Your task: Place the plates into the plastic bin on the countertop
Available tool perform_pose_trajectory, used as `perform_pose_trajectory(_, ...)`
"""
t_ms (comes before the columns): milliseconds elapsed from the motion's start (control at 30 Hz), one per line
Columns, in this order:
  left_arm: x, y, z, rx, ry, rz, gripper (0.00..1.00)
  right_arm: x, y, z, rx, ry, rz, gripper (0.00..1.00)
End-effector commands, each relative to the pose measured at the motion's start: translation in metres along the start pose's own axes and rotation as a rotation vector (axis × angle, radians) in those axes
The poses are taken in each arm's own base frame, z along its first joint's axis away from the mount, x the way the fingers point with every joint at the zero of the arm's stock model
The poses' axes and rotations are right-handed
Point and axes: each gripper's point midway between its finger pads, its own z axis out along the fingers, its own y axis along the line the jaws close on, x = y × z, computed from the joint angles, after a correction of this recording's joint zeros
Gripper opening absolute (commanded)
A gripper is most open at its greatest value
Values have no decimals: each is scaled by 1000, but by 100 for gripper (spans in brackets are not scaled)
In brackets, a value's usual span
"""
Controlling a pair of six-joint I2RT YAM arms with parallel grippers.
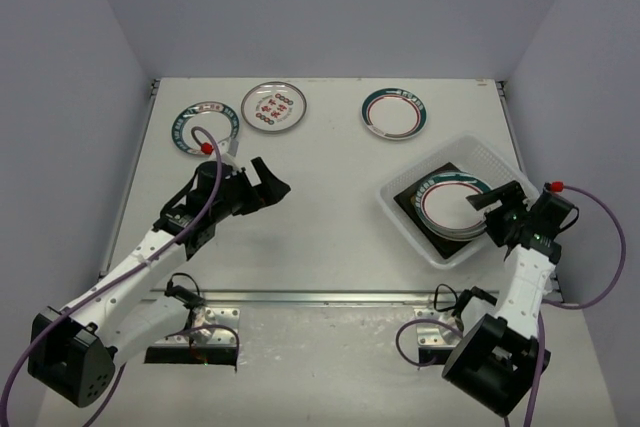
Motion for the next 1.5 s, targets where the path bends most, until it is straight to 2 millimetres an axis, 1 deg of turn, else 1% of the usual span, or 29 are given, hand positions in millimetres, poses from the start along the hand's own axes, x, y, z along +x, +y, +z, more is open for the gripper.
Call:
perform_pose_trajectory(0,-7,-21,-1,107,-13,25,100,-34,7,-20,61,-117,-106,87)
perform_pose_trajectory(100,-8,-21,0,98,-11,15,100,-42,5,-30,124,-143,-131,89)
perform_pose_trajectory(200,-8,-19,3,77,-6,2,100,-48,0,-34,188,-160,-153,89)
perform_pose_trajectory(300,-10,-16,7,46,1,-18,100,-52,7,-33,186,-145,-202,91)
perform_pose_trajectory(333,-8,-16,10,41,10,-24,100,-44,11,-26,166,-92,-228,91)
perform_pose_trajectory(433,-7,-14,14,28,18,-40,100,-29,25,-15,132,17,-288,91)
perform_pose_trajectory(467,-8,-12,14,16,15,-48,100,-27,31,-14,113,35,-321,96)
perform_pose_trajectory(533,-12,-3,17,-33,-15,-75,100,-17,45,-9,76,99,-378,97)
perform_pose_trajectory(600,-16,-1,20,-49,-31,-85,100,-13,46,-6,97,147,-399,98)
perform_pose_trajectory(667,-18,-3,22,-51,-30,-87,100,-22,40,-9,159,109,-407,99)
perform_pose_trajectory(700,-19,-3,23,-56,-27,-87,100,-33,35,-16,203,38,-413,99)
perform_pose_trajectory(733,-21,-3,23,-66,-34,-86,100,-40,36,-21,217,-1,-415,99)
perform_pose_trajectory(800,-27,-1,23,-90,-54,-84,100,-50,40,-29,223,-55,-415,99)
perform_pose_trajectory(900,-36,7,23,-141,-80,-100,100,-64,51,-42,224,-120,-407,99)
perform_pose_trajectory(933,-37,13,23,-167,-88,-102,100,-64,57,-44,204,-121,-405,99)
perform_pose_trajectory(967,-46,24,20,-223,-130,-143,100,-62,69,-46,145,-112,-396,99)
perform_pose_trajectory(1000,-51,32,18,-269,-159,-174,100,-57,81,-48,82,-98,-395,99)
perform_pose_trajectory(1033,-59,48,15,-318,-200,-223,100,-48,101,-47,-43,-73,-388,99)
perform_pose_trajectory(1067,-72,69,10,-370,-254,-293,100,-33,129,-49,-223,-27,-378,99)
perform_pose_trajectory(1100,-75,84,10,-380,-269,-364,100,-4,163,-63,-472,88,-376,99)
perform_pose_trajectory(1133,-82,100,7,-396,-299,-430,100,18,186,-82,-679,185,-371,99)
perform_pose_trajectory(1167,-98,119,0,-428,-361,-485,100,29,200,-89,-815,220,-344,99)
perform_pose_trajectory(1200,-107,131,-6,-456,-430,-538,100,48,213,-105,-921,276,-371,99)
perform_pose_trajectory(1233,-115,141,-13,-479,-501,-588,100,68,221,-122,-1019,335,-402,99)
perform_pose_trajectory(1267,-129,140,-15,-443,-580,-609,100,79,226,-126,-1043,336,-441,99)
perform_pose_trajectory(1300,-138,151,-19,-443,-654,-651,100,93,231,-133,-1051,359,-487,99)
perform_pose_trajectory(1367,-144,181,-20,-477,-716,-737,100,123,239,-154,-1095,444,-566,99)
perform_pose_trajectory(1433,-165,187,-14,-439,-757,-751,100,130,242,-163,-1075,471,-608,99)
perform_pose_trajectory(1467,-165,203,-7,-477,-751,-762,100,135,241,-167,-1075,481,-625,99)
